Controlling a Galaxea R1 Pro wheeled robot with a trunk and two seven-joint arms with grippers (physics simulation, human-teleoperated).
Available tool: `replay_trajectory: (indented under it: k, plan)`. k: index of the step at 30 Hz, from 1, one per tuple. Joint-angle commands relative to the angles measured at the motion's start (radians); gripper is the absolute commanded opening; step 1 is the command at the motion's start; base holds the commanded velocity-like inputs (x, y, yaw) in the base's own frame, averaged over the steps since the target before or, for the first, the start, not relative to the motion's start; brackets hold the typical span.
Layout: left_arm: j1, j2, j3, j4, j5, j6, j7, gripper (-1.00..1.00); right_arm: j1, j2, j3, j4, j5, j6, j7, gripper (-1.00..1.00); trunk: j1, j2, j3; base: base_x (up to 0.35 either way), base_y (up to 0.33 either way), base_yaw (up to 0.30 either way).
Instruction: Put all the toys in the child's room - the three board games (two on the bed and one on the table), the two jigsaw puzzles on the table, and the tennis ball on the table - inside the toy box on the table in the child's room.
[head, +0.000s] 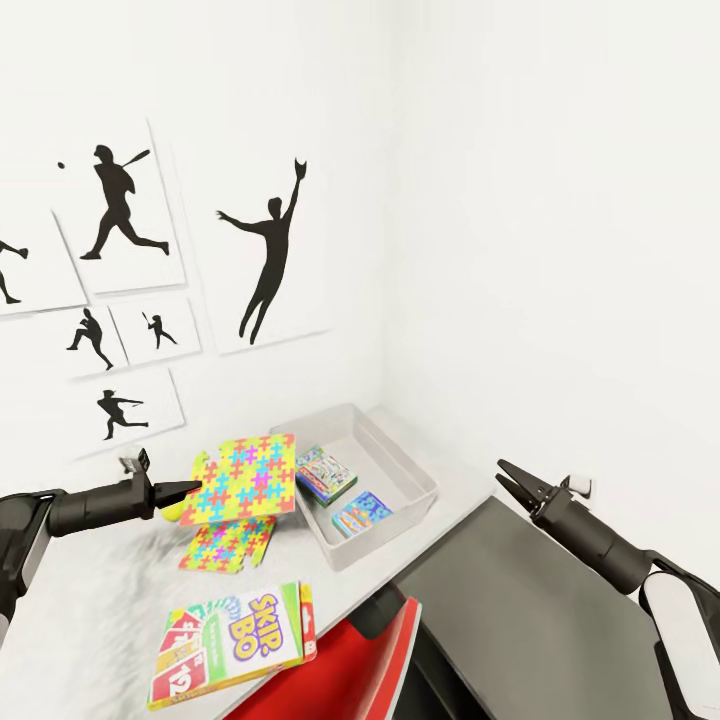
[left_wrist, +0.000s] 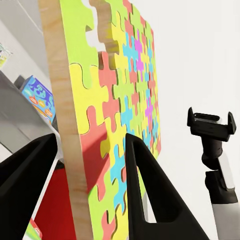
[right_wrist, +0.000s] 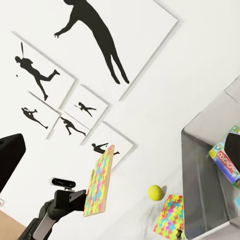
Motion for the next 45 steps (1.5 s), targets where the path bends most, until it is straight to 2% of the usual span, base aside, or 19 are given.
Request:
replay_trajectory:
  k: [1,11,15,18,20,23,26,28,31,35,36,39,41,42,45]
  plan:
    - [-0.001,0.0,0.0,0.0,0.0,0.01,-0.004,-1.0,-0.001,0.0,-0.001,0.001,-0.001,0.005,0.002,1.0,0.0,-0.002,-0.002,0.0,0.0,0.0]
    - [-0.001,-0.002,-0.004,0.0,0.0,0.01,-0.004,-1.0,-0.001,0.0,-0.001,0.007,0.003,-0.015,0.001,1.0,0.0,-0.002,-0.002,0.0,0.0,0.0]
    - [-0.012,-0.019,-0.005,0.002,-0.008,0.014,-0.004,-1.0,-0.001,0.001,0.001,0.008,0.003,-0.017,0.0,1.0,0.0,-0.002,-0.002,0.0,0.0,0.0]
    - [-0.047,-0.062,-0.016,0.005,-0.014,0.019,-0.004,-1.0,-0.001,0.0,0.001,0.009,0.003,-0.017,0.0,1.0,0.0,-0.002,-0.002,0.0,0.0,0.0]
    - [-0.131,-0.11,-0.041,0.026,-0.048,0.021,-0.004,-1.0,-0.001,-0.003,-0.001,0.009,0.003,-0.016,0.001,1.0,0.0,-0.002,-0.002,0.0,0.0,0.0]
    - [-0.208,-0.17,-0.059,0.1,-0.099,0.021,0.066,-1.0,-0.001,-0.006,-0.001,0.009,0.003,-0.016,0.001,1.0,0.0,-0.002,-0.002,0.0,0.0,0.0]
    - [-0.274,-0.217,-0.064,0.169,-0.116,0.021,0.13,-1.0,-0.001,-0.008,-0.001,0.009,0.003,-0.016,0.001,1.0,0.0,-0.002,-0.002,0.0,0.0,0.0]
    - [-0.303,-0.244,-0.064,0.197,-0.12,0.021,0.186,-1.0,-0.001,-0.01,-0.001,0.009,0.003,-0.016,0.001,1.0,0.0,-0.002,-0.002,0.0,0.0,0.0]
    - [-0.314,-0.286,-0.062,0.217,-0.12,0.02,0.273,-1.0,-0.001,-0.011,-0.002,0.01,0.003,-0.016,0.001,1.0,0.0,-0.002,-0.002,0.0,0.0,0.0]
    - [-0.318,-0.331,-0.056,0.277,-0.11,0.014,0.435,-1.0,-0.001,-0.012,-0.003,0.01,0.003,-0.016,0.003,1.0,0.0,-0.002,-0.002,0.0,0.0,0.0]
    - [-0.318,-0.335,-0.055,0.282,-0.109,0.013,0.447,-1.0,-0.001,-0.012,-0.003,0.01,0.003,-0.016,0.003,1.0,0.0,-0.002,-0.002,0.0,0.0,0.0]
    - [-0.318,-0.366,-0.026,0.32,-0.106,0.007,0.496,-1.0,-0.001,-0.012,-0.004,0.01,0.003,-0.016,0.003,1.0,0.0,-0.002,-0.002,0.0,0.0,0.0]
    - [-0.318,-0.393,0.013,0.348,-0.106,0.004,0.538,-1.0,-0.001,-0.012,-0.004,0.01,0.003,-0.016,0.003,1.0,0.0,-0.002,-0.002,0.0,0.0,0.0]
    - [-0.318,-0.398,0.02,0.351,-0.106,0.003,0.549,-1.0,-0.001,-0.013,-0.004,0.01,0.003,-0.016,0.004,1.0,0.0,-0.002,-0.002,0.0,0.0,0.0]
    - [-0.318,-0.432,0.076,0.36,-0.105,0.002,0.635,-1.0,-0.001,-0.013,-0.005,0.01,0.003,-0.015,0.004,1.0,0.0,-0.002,-0.002,0.0,0.0,0.0]
